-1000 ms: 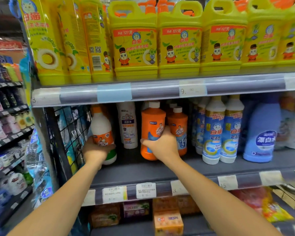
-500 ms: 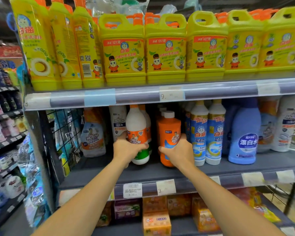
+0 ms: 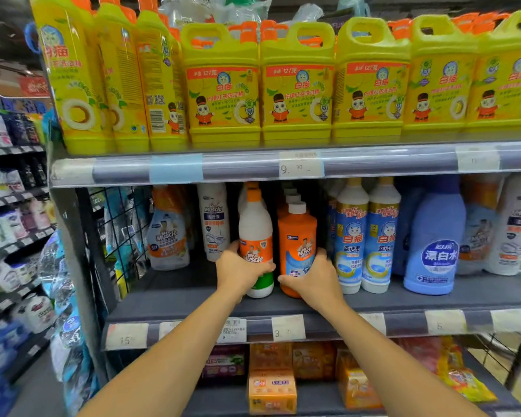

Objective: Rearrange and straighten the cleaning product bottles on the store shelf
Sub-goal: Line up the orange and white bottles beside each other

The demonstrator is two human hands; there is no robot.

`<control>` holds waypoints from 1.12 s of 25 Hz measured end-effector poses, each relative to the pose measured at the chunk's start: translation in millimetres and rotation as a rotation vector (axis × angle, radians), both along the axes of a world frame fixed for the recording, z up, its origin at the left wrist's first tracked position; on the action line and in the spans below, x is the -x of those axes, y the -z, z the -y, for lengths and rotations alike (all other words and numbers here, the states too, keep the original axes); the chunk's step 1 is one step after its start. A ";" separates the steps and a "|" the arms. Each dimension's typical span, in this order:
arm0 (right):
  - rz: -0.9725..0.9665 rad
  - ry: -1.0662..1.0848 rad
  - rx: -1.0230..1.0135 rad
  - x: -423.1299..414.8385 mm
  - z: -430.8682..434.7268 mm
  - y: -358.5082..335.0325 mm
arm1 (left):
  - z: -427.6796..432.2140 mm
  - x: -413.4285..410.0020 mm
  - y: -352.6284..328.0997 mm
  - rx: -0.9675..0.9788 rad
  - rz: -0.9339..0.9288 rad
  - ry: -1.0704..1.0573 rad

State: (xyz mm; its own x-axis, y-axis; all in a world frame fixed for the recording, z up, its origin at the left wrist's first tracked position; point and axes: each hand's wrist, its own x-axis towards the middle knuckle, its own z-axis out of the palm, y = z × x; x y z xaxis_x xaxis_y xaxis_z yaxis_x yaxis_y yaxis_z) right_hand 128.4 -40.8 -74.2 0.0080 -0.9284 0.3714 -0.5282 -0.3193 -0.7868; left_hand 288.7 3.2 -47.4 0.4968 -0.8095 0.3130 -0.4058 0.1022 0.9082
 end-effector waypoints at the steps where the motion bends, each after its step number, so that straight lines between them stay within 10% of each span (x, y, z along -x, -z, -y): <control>1: 0.004 -0.049 -0.022 4.1 1.6 2.1 | 0.2 2.1 1.6 0.002 0.022 -0.009; 23: -0.135 -0.071 -0.100 16.1 -11.6 5.2 | -5.4 -1.5 28.6 -0.104 0.185 0.098; 28: -0.278 -0.182 -0.127 29.3 -22.1 -14.7 | -24.0 10.0 8.5 -0.400 0.374 0.098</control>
